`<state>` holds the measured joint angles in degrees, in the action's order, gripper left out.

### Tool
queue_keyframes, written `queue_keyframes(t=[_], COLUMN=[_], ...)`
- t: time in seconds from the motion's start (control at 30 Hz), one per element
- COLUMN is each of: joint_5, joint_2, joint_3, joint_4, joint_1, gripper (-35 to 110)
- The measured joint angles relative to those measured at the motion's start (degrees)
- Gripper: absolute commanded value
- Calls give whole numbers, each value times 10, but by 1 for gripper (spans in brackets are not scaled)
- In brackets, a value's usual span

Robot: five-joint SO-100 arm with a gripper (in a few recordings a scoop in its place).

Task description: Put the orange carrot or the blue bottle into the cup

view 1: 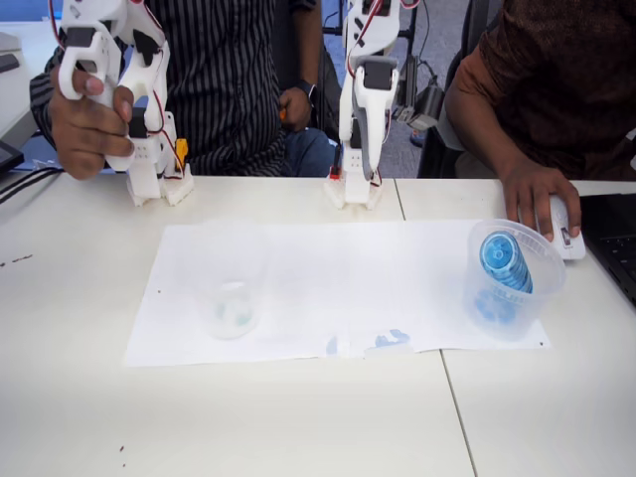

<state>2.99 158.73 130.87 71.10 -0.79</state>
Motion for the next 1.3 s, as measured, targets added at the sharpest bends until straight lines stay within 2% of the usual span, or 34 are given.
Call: queue_keyframes(t=[0.27,0.6,1.3], joint_5=[0,4,6], joint_2=[137,267,308], joint_3=[229,421,487], joint_4=[-127,-167,-168], joint_1=[-5,-5,-3], gripper=[30,30,30])
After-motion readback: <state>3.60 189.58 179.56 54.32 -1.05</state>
